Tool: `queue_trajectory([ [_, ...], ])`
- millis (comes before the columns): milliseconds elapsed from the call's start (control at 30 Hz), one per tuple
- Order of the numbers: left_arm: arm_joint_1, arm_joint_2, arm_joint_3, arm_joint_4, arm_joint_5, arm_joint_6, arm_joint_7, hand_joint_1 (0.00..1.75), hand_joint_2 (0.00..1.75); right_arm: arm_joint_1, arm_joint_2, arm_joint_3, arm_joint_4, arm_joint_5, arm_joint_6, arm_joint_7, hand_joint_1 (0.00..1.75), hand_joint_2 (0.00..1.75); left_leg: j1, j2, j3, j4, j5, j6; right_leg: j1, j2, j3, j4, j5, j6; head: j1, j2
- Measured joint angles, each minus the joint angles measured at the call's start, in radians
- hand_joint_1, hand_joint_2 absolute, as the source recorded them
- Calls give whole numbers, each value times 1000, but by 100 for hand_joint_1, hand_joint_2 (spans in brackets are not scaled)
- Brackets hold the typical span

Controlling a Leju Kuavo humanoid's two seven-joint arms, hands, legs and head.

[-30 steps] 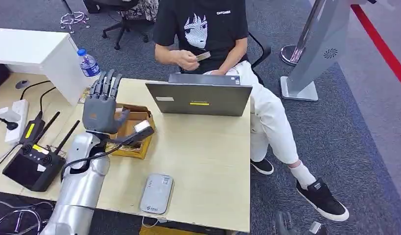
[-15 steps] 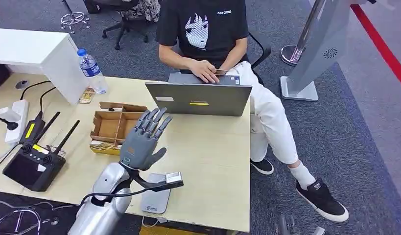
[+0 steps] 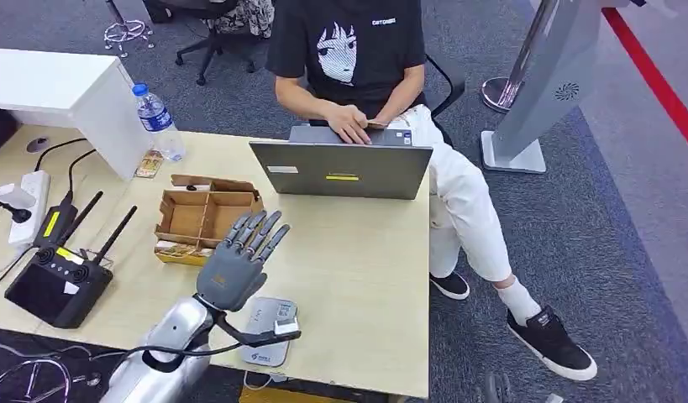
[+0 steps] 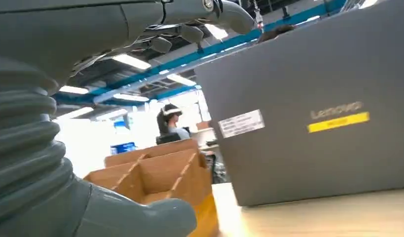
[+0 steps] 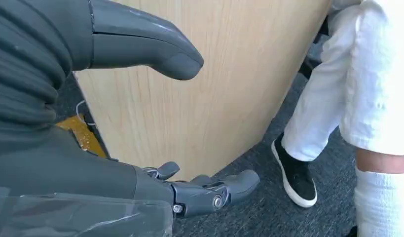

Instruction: Pass the card to the sensor for recognition and then transmit it.

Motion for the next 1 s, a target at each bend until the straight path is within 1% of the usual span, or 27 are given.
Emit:
queue_trajectory([
  [67,-2,8,12,6,-12,10,26,0,175,0,0,-2,0,3,0,0,0,175,0,0,0,0,0,0,0,0,0,0,0,0,0,0],
  [133,-3,11,35,16,-18,13,36,0,175,1,0,-2,0,8,0,0,0,175,0,0,0,0,0,0,0,0,0,0,0,0,0,0],
  [467,-3,21,120,60,-29,10,32,0,175,1,0,-6,0,10,0,0,0,175,0,0,0,0,0,0,0,0,0,0,0,0,0,0],
  [567,-2,21,140,72,-30,3,19,0,175,1,0,-6,0,10,0,0,0,175,0,0,0,0,0,0,0,0,0,0,0,0,0,0],
  [1000,4,22,177,93,-30,-28,5,0,175,1,0,-10,0,8,1,0,0,175,0,0,0,0,0,0,0,0,0,0,0,0,0,0],
])
